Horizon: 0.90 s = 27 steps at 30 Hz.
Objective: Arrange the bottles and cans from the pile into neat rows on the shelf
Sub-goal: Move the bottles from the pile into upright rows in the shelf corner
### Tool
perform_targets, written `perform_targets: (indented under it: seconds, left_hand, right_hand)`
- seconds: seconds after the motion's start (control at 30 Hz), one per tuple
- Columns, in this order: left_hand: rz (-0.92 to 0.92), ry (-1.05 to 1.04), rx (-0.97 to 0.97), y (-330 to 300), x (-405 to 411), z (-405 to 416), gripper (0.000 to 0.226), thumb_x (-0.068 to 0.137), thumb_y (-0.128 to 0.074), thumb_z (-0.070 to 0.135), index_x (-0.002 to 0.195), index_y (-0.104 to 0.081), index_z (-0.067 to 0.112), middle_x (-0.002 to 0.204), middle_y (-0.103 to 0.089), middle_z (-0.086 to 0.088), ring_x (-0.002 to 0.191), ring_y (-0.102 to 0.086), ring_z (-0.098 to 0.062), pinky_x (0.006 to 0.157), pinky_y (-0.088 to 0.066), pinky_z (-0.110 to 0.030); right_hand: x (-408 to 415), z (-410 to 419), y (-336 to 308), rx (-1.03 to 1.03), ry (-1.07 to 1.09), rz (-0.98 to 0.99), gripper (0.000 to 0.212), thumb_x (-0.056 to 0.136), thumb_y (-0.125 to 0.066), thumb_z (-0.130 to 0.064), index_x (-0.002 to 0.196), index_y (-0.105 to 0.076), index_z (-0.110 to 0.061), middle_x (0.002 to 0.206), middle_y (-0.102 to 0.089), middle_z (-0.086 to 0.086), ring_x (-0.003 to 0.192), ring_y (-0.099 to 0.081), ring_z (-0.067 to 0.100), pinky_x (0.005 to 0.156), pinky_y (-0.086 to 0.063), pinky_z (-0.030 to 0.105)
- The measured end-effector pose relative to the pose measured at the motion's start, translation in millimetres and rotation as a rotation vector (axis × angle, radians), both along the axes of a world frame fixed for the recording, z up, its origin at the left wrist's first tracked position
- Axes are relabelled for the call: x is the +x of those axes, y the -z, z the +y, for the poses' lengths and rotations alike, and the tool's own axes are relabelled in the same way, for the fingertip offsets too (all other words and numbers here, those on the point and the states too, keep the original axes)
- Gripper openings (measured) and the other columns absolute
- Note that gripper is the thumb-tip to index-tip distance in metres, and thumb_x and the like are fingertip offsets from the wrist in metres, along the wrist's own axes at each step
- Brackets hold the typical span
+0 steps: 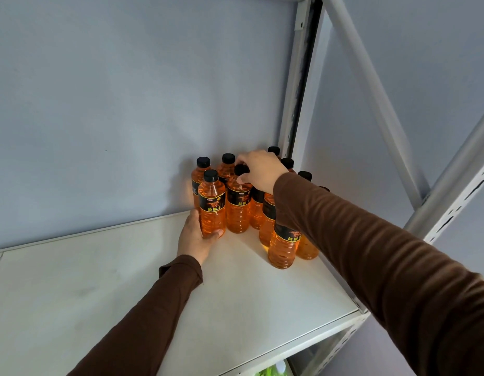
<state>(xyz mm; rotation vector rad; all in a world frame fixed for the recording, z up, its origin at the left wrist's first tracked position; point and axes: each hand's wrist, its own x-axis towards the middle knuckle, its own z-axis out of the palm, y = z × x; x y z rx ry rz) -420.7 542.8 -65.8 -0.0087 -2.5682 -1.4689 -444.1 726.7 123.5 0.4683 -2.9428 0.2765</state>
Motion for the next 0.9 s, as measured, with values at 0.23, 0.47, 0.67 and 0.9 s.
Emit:
perform_targets:
  seconds: [0.23,0.47,0.67,0.9]
  left_hand:
    - [-0.028,-0.002,-0.039,-1.7,-1.7,0.2,0.073,0.081,-0.078,0.042,0.139,-0.037,0.024,0.142,-0.052,-0.002,0.13,-0.052,-0.025,0.108,-0.045,-0.048]
    - [-0.045,-0.006,-0.04,-3.7,-1.0,2.4,0.075,0.082,-0.077,0.039,0.143,-0.036,0.023,0.145,-0.05,-0.003,0.132,-0.05,-0.026,0.109,-0.043,-0.049]
    - [-0.054,-0.01,-0.044,-6.3,1.3,3.3,0.075,0.083,-0.076,0.039,0.143,-0.035,0.023,0.145,-0.05,-0.003,0.132,-0.05,-0.026,0.109,-0.043,-0.049]
    - [-0.067,-0.017,-0.042,-11.5,4.0,5.7,0.074,0.082,-0.077,0.039,0.142,-0.036,0.022,0.144,-0.05,-0.003,0.132,-0.05,-0.027,0.109,-0.042,-0.05]
  right_hand:
    - [-0.7,-2.0,0.4,-0.006,0.023,0.015,0.042,0.09,-0.068,-0.031,0.128,-0.059,-0.017,0.121,-0.065,0.008,0.108,-0.06,0.027,0.089,-0.047,0.039]
    - [-1.4,-1.1,2.7,0.001,0.024,0.031,0.042,0.091,-0.066,-0.031,0.129,-0.057,-0.017,0.122,-0.064,0.009,0.111,-0.059,0.028,0.09,-0.045,0.039]
    - [-3.4,-2.5,4.2,0.022,0.035,0.049,0.042,0.091,-0.066,-0.034,0.128,-0.058,-0.016,0.12,-0.065,0.009,0.109,-0.06,0.029,0.09,-0.046,0.04]
    - [-0.1,-3.8,1.1,0.066,0.03,0.049,0.045,0.092,-0.065,-0.034,0.131,-0.057,-0.013,0.119,-0.066,0.01,0.106,-0.063,0.029,0.088,-0.052,0.04]
